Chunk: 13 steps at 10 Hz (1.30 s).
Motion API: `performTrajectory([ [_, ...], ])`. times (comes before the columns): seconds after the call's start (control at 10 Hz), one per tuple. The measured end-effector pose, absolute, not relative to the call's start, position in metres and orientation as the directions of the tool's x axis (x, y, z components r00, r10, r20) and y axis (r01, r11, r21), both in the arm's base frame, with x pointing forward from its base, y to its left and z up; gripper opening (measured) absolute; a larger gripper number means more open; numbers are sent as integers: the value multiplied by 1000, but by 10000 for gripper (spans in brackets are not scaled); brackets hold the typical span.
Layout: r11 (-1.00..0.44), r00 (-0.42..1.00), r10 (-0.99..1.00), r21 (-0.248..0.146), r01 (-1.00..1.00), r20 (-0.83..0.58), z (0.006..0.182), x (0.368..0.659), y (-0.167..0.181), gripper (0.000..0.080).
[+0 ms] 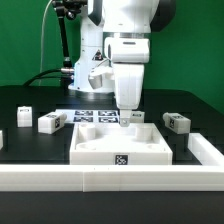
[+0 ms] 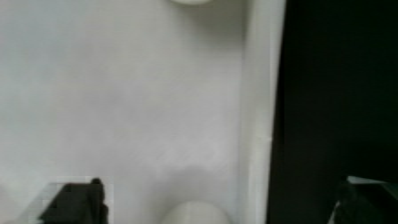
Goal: Assemble one leg
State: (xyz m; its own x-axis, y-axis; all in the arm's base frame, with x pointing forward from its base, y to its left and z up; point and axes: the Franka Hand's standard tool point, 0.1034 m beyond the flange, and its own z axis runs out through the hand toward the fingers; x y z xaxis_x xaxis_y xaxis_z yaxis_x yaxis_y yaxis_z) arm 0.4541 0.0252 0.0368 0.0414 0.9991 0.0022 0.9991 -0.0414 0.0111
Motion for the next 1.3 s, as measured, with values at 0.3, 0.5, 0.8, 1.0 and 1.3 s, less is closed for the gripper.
performTrajectory([
  [0.3,-64,64,998,-4,998,12,16,444,19,650],
  [0.5,-102,102,995,-2,995,14,10,444,19,650],
  [0.8,-119,119,993,0,993,15,10,445,19,468],
  [1.0,-119,119,993,-1,993,15,10,445,19,267],
  [1.3,-122,122,992,-1,993,14,10,444,19,58],
])
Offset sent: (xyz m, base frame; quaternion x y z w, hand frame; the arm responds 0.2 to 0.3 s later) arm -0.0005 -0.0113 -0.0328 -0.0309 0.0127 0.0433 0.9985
